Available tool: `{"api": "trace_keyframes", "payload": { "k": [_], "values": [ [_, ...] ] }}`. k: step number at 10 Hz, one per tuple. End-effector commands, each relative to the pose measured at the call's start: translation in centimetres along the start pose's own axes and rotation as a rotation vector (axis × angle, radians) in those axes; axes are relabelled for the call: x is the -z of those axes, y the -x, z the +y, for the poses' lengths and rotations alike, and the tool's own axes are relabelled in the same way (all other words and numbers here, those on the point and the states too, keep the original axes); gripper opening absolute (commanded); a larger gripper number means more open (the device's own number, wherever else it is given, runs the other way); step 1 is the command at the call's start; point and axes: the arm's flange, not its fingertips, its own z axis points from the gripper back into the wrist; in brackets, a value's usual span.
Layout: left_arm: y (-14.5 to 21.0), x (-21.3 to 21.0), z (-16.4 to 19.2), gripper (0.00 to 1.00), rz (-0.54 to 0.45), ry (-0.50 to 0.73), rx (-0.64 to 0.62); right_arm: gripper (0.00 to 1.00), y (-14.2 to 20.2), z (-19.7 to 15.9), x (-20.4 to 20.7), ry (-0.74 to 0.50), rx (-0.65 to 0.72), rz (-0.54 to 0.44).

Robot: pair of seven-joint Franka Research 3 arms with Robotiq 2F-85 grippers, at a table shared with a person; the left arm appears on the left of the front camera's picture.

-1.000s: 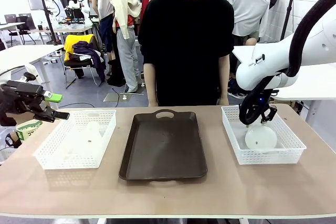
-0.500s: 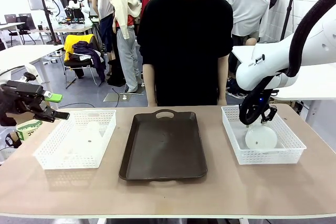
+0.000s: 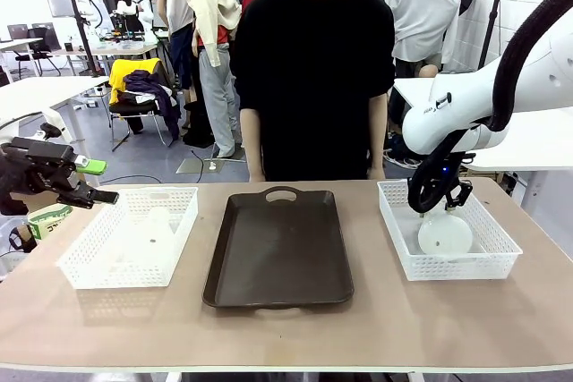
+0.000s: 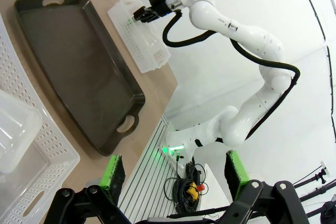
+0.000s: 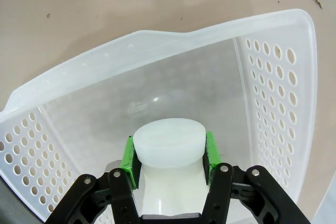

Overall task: Prepare the laboratory tools.
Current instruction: While moving the picked Big flask to the Handle tray indicated by the person, stop as directed by the person.

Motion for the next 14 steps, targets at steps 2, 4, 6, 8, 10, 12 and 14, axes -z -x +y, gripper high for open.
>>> {"api": "trace_keyframes", "payload": {
  "k": [2, 4, 6, 8, 10, 12, 14],
  "values": [
    [0.0, -0.1, -0.1, 1.00, -0.005, 0.013, 0.016, 0.00, 0.0, 0.1, 0.0, -0.008, -0.001, 0.002],
    [0.0, -0.1, -0.1, 1.00, -0.005, 0.013, 0.016, 0.00, 0.0, 0.1, 0.0, -0.008, -0.001, 0.002],
    [0.0, -0.1, -0.1, 1.00, -0.005, 0.013, 0.016, 0.00, 0.0, 0.1, 0.0, -0.008, -0.001, 0.002],
    [0.0, -0.1, -0.1, 1.00, -0.005, 0.013, 0.016, 0.00, 0.0, 0.1, 0.0, -0.008, -0.001, 0.002],
    [0.0, -0.1, -0.1, 1.00, -0.005, 0.013, 0.016, 0.00, 0.0, 0.0, 0.0, 0.000, 0.000, 0.000],
    [0.0, -0.1, -0.1, 1.00, -0.005, 0.013, 0.016, 0.00, 0.9, -0.9, -1.7, -0.040, -0.020, 0.045],
    [0.0, -0.1, -0.1, 1.00, -0.005, 0.013, 0.016, 0.00, 1.2, -2.0, -2.9, -0.087, -0.051, 0.077]
  ]
}}
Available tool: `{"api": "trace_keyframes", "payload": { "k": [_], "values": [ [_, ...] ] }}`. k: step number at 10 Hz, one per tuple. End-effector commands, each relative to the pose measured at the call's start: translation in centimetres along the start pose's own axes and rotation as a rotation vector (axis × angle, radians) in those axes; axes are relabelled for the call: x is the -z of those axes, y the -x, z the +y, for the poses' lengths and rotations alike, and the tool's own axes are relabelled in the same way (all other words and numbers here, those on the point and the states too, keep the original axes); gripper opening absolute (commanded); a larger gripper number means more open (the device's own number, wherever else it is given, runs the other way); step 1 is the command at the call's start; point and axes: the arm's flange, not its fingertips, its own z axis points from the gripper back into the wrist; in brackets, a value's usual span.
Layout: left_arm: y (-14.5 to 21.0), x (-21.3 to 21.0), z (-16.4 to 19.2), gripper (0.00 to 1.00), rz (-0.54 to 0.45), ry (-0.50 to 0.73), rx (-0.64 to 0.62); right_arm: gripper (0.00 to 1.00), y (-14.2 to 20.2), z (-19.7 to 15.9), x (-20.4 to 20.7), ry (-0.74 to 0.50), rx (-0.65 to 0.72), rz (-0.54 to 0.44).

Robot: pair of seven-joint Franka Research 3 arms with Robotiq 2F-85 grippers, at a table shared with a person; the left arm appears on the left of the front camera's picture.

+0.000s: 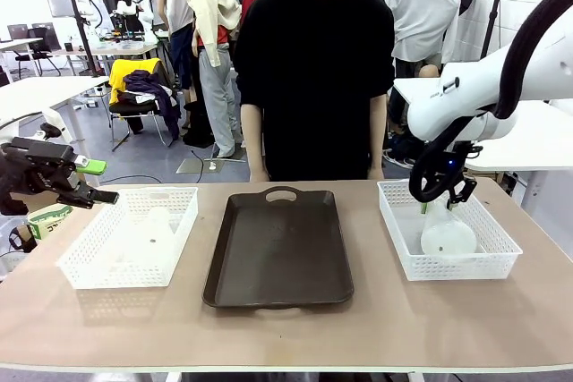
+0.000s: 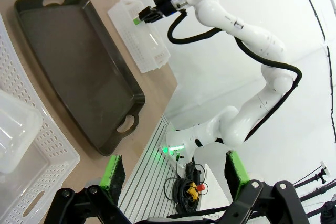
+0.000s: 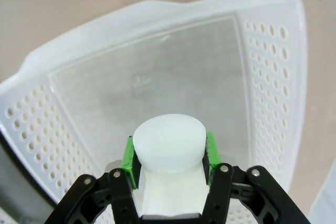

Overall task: Prepare the laboratory tools.
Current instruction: While moving the picked Big flask to the Handle tray indicated by the person, stop as directed by the person.

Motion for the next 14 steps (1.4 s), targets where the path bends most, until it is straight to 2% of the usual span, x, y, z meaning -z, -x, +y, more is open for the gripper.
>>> {"api": "trace_keyframes", "payload": {
  "k": [1, 3, 5, 10, 14],
  "values": [
    [-0.1, -0.1, -0.1, 1.00, -0.006, 0.013, 0.016, 0.00, 1.1, -1.7, -2.0, -0.039, -0.011, 0.022],
    [-0.1, -0.1, -0.1, 1.00, -0.006, 0.013, 0.016, 0.00, 2.4, -2.7, -4.7, -0.116, -0.051, 0.062],
    [-0.1, -0.1, -0.1, 1.00, -0.006, 0.013, 0.016, 0.00, 2.8, -3.3, -6.3, -0.142, -0.068, 0.059],
    [-0.1, -0.1, -0.1, 1.00, -0.006, 0.013, 0.016, 0.00, 4.5, -3.2, -9.3, -0.144, -0.149, -0.007],
    [-0.1, -0.1, -0.1, 1.00, -0.006, 0.013, 0.016, 0.00, 4.5, -3.0, -9.4, -0.131, -0.146, 0.008]
  ]
}}
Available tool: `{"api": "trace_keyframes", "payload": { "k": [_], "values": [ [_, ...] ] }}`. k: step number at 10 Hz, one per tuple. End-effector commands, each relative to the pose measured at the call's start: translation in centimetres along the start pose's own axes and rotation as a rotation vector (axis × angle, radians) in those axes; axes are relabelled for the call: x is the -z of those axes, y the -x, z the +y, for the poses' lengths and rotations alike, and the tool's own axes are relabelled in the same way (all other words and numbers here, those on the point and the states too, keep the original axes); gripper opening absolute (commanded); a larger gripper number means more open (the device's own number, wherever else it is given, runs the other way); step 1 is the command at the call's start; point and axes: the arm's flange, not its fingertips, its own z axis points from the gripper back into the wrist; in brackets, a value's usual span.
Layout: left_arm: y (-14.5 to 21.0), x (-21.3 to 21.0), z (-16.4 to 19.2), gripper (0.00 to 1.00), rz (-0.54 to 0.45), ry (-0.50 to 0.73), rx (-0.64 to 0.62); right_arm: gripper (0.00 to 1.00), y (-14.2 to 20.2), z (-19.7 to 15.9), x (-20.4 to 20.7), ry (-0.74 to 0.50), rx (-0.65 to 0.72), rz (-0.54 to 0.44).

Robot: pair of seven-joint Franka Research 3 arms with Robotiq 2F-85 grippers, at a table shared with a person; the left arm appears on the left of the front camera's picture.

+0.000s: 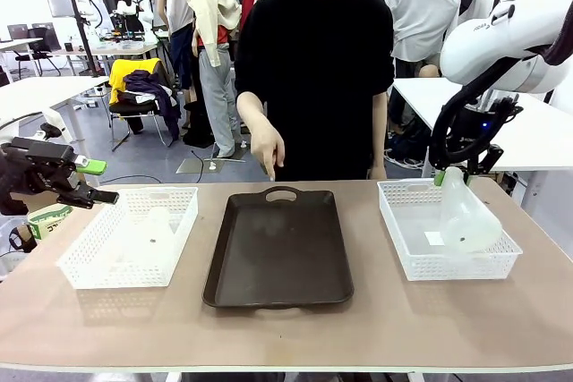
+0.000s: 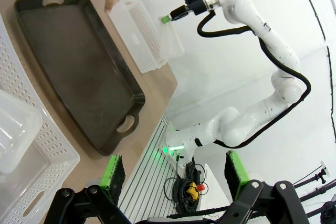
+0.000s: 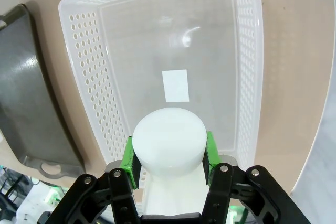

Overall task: Prepare the laboratory tools.
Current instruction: While moving the picked Big flask to the Handle tray indicated by the person, stop as directed by the person.

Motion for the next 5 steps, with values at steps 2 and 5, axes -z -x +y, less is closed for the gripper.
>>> {"api": "trace_keyframes", "payload": {
  "k": [2, 5],
  "values": [
    [-0.05, -0.11, -0.13, 1.00, -0.006, 0.013, 0.016, 0.00, 0.67, -0.01, -0.07, -0.023, -0.028, 0.007],
    [-0.05, -0.11, -0.13, 1.00, -0.006, 0.013, 0.016, 0.00, 0.04, -0.01, 0.09, 0.000, -0.001, 0.002]
  ]
}}
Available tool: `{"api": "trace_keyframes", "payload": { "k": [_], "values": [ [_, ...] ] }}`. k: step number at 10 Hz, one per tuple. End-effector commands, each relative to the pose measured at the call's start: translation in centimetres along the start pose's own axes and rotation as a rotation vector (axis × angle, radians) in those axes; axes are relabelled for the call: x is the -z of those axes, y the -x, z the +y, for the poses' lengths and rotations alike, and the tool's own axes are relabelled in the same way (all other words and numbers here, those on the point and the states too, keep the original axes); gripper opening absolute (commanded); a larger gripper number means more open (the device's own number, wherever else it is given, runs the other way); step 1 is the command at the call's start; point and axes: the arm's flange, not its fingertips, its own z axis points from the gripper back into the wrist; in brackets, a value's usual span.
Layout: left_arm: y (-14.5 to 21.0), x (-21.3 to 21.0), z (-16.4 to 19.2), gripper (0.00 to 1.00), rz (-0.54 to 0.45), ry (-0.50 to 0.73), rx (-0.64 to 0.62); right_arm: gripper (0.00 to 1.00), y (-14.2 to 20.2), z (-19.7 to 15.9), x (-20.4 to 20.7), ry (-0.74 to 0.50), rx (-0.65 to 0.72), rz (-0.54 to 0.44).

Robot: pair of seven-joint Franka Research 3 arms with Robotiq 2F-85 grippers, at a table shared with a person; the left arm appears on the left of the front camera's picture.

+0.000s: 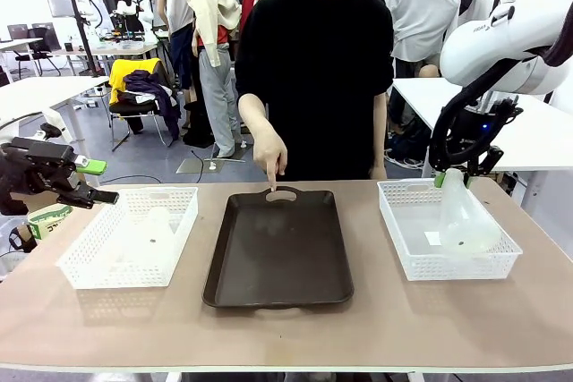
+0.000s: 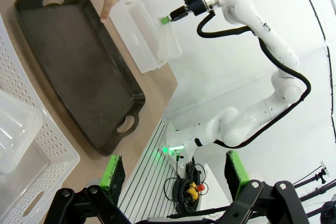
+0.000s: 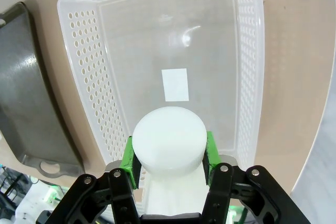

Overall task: Prepare the laboratory tools.
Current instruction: While moving the picked Big flask to the Handle tray indicated by the person, stop as directed by the person.

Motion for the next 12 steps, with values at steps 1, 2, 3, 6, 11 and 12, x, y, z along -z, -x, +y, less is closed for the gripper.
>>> {"api": "trace_keyframes", "payload": {
  "k": [1, 2, 3, 6, 11, 12],
  "values": [
    [0.0, -0.1, -0.1, 1.00, -0.006, 0.013, 0.016, 0.00, 0.0, 0.0, -0.1, 0.000, 0.004, -0.002],
    [0.0, -0.1, -0.1, 1.00, -0.006, 0.013, 0.016, 0.00, 0.0, 0.0, -0.1, 0.000, 0.004, -0.002],
    [0.0, -0.1, -0.1, 1.00, -0.006, 0.013, 0.016, 0.00, 0.0, 0.0, -0.1, 0.000, 0.004, -0.002],
    [0.0, -0.1, -0.1, 1.00, -0.006, 0.013, 0.016, 0.00, 1.7, 1.6, -3.3, 0.059, -0.056, -0.088],
    [0.0, -0.1, -0.1, 1.00, -0.006, 0.013, 0.016, 0.00, 3.4, 10.1, -10.4, 0.080, -0.264, -0.272],
    [0.0, -0.1, -0.1, 1.00, -0.006, 0.013, 0.016, 0.00, 3.5, 13.0, -11.0, 0.073, -0.321, -0.289]
  ]
}}
